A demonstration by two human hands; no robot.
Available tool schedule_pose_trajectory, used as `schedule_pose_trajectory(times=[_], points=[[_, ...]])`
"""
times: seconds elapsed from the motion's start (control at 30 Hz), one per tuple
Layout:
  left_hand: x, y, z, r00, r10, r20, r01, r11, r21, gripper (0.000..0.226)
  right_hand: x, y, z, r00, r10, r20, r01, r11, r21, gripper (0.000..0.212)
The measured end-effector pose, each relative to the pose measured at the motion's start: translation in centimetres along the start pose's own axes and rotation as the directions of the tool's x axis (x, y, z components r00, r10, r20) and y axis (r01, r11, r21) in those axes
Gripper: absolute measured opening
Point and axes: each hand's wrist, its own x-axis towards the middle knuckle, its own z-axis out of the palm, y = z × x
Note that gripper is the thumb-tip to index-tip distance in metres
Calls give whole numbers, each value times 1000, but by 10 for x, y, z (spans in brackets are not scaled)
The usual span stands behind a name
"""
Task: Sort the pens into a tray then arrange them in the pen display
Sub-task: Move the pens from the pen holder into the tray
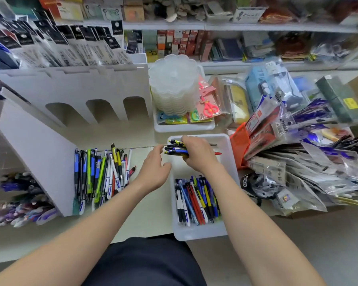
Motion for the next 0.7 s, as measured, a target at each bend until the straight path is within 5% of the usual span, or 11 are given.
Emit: schedule_pose_trajectory(times=[0.23,0.57,0.7], points=[[8,-13,24,998,18,64,-31,974,223,67,5,52,33,983,-11,181,12,1000,-6,37],[15,-22,45,997,43,62,-66,897,436,70,-3,76,42,989,54,136,-36,990,-134,67],[19,-22,47,999,40,28,-48,878,476,73,-12,73,42,988,127,89,-116,986,-117,52]])
